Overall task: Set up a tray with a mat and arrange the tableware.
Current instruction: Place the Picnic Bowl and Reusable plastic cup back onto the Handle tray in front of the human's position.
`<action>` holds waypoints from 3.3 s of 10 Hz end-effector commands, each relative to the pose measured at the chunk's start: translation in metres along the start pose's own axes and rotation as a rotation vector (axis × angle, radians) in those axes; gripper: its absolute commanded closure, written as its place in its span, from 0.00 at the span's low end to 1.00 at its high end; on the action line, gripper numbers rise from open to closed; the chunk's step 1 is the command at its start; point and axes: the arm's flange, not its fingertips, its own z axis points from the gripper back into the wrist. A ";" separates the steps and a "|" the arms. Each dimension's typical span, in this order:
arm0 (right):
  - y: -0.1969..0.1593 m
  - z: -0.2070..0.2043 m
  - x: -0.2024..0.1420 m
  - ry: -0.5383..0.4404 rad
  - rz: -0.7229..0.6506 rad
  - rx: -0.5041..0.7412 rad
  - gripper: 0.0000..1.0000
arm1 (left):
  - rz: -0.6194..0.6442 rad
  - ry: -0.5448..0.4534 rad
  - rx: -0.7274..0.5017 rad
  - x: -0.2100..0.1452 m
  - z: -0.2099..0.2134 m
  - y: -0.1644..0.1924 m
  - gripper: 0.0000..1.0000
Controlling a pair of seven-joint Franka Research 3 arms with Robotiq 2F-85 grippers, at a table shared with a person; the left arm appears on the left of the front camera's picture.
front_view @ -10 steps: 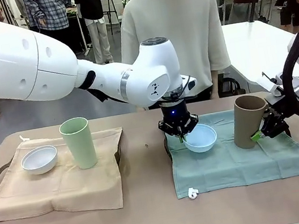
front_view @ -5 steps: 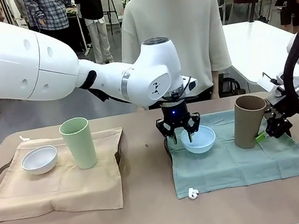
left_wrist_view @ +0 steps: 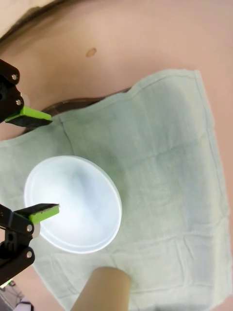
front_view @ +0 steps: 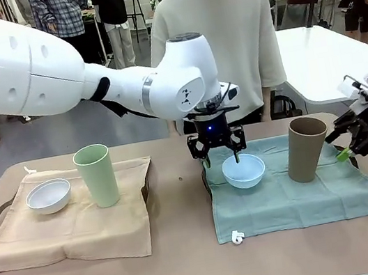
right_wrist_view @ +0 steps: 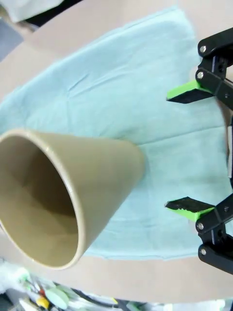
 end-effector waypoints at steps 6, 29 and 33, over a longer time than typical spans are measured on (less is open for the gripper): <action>0.096 0.081 0.132 0.346 -0.483 -0.208 0.00 | -0.133 -0.077 0.044 -0.052 0.137 0.045 0.18; 0.087 0.052 0.261 0.438 -0.919 -0.571 0.00 | 0.072 -0.195 0.203 -0.065 0.218 0.091 0.18; 0.110 0.051 0.234 0.463 -1.078 -0.565 0.00 | 0.123 -0.112 0.074 -0.081 0.228 0.158 0.18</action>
